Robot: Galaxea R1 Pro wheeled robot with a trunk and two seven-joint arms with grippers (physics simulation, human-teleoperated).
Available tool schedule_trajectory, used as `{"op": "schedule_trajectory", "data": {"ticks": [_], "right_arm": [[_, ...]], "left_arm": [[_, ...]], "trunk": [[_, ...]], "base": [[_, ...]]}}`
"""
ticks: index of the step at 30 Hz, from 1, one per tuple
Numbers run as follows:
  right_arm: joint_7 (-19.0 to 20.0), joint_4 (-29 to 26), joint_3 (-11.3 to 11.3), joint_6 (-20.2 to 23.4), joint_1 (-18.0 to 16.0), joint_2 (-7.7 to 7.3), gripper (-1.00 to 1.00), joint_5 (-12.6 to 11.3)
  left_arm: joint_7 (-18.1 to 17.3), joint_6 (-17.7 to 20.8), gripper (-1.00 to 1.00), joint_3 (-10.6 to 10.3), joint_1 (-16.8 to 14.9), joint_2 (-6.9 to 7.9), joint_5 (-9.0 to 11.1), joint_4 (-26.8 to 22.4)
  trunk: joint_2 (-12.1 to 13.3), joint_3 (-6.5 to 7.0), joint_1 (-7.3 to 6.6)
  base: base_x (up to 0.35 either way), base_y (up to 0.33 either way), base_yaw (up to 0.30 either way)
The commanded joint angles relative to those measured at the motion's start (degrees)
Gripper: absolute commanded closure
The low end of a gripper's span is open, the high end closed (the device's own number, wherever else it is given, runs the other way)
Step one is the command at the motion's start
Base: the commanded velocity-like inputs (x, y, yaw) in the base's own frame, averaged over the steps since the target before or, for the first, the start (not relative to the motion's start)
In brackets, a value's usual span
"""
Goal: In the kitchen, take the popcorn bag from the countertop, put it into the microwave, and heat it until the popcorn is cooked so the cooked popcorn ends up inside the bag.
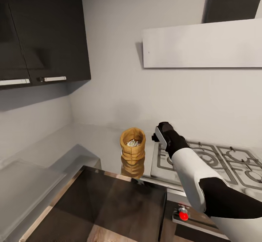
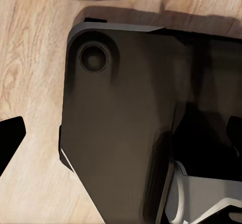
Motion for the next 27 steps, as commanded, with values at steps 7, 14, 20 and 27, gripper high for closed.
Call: {"op": "schedule_trajectory", "data": {"ticks": [7, 14, 20, 27], "right_arm": [[-0.12, -1.97, -0.03, 0.04, -0.04, 0.01, -1.00, -0.16], [-0.04, -7.62, 0.05, 2.81, -0.04, 0.01, -1.00, -0.16], [0.04, -7.83, 0.18, 3.15, -0.04, 0.01, -1.00, -0.24], [0.11, -7.87, 0.35, 3.32, -0.04, 0.01, -1.00, -0.73]], "left_arm": [[0.01, 0.00, -1.00, 0.00, 0.02, -0.02, 0.52, -0.08], [0.01, -0.05, -1.00, 0.00, 0.02, -0.02, 0.52, -0.08], [0.01, 0.08, -1.00, 0.00, 0.02, -0.02, 0.52, -0.08], [0.01, 0.09, -1.00, 0.00, 0.02, -0.02, 0.52, -0.08]], "trunk": [[-0.07, -0.09, 0.02], [-0.07, -0.09, 0.02], [-0.07, -0.09, 0.02], [-0.07, -0.09, 0.02]], "base": [[0.000, 0.000, 0.132], [0.000, 0.000, 0.005], [0.000, 0.000, 0.000], [0.000, 0.000, 0.008]]}}
